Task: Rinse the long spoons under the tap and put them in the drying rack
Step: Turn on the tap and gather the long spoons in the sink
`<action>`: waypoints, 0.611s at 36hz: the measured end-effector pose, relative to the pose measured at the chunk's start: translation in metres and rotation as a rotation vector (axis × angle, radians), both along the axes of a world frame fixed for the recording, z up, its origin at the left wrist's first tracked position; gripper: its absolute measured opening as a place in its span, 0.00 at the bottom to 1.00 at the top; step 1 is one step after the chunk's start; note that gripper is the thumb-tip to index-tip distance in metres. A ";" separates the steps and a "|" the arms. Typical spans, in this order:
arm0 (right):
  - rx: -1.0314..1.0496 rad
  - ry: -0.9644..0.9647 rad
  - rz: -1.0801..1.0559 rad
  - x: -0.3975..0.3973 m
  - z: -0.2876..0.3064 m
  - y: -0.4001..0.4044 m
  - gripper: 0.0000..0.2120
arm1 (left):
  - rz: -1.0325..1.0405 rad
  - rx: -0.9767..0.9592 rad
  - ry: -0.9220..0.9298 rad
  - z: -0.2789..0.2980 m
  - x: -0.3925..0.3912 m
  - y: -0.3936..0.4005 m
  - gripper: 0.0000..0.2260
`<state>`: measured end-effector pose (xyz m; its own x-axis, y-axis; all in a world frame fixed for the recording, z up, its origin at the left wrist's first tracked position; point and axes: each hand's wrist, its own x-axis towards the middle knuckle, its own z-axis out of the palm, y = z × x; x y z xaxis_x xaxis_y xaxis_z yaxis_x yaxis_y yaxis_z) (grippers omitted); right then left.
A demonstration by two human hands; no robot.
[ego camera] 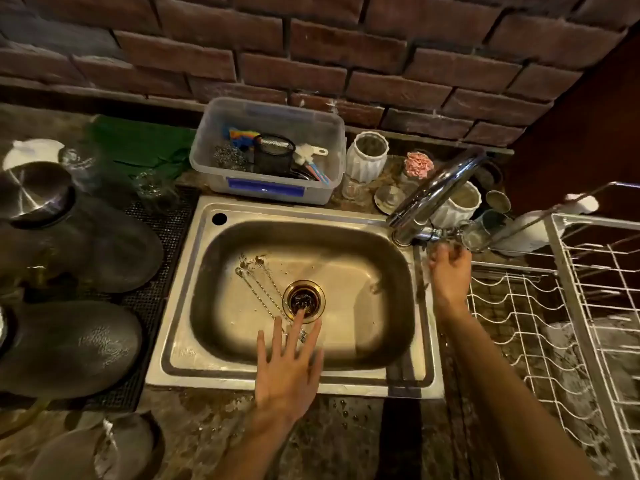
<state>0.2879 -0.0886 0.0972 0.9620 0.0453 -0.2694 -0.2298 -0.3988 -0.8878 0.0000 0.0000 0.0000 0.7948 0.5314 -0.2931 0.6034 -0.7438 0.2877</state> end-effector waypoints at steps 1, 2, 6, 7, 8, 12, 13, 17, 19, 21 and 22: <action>0.031 0.022 -0.024 0.007 0.001 0.002 0.15 | 0.020 -0.045 0.023 0.004 0.001 0.002 0.26; 0.051 0.049 -0.046 0.013 0.003 0.004 0.15 | 0.038 -0.042 0.023 0.005 0.003 0.003 0.26; 0.074 0.043 -0.050 0.035 0.002 0.010 0.11 | 0.031 0.021 -0.016 0.006 0.001 0.000 0.28; 0.073 0.033 -0.027 0.038 0.000 0.011 0.13 | 0.032 0.031 -0.018 0.006 0.000 0.000 0.28; 0.059 0.029 -0.003 0.039 0.000 0.012 0.13 | 0.041 0.029 -0.019 0.005 0.000 0.001 0.28; -0.007 0.062 0.004 0.047 -0.007 0.015 0.11 | 0.056 0.010 -0.001 0.006 0.000 0.001 0.28; -0.023 0.078 -0.001 0.049 -0.009 0.015 0.11 | 0.059 0.008 -0.003 0.006 0.000 0.000 0.28; -0.131 0.097 -0.007 0.054 -0.015 0.017 0.15 | 0.079 0.001 0.013 0.004 0.000 0.000 0.27; -0.169 0.045 -0.018 0.057 -0.017 0.016 0.18 | 0.082 -0.011 0.025 0.003 0.001 0.000 0.27; -0.151 0.042 -0.036 0.059 -0.018 0.015 0.17 | 0.083 -0.017 0.028 0.004 0.002 -0.001 0.27; -0.128 0.057 -0.041 0.060 -0.019 0.015 0.16 | 0.084 -0.012 0.027 0.004 0.002 -0.001 0.27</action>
<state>0.3475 -0.0737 0.0782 0.9454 -0.0321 -0.3243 -0.2966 -0.4972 -0.8154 0.0024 -0.0014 0.0042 0.7394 0.5923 -0.3201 0.6710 -0.6870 0.2789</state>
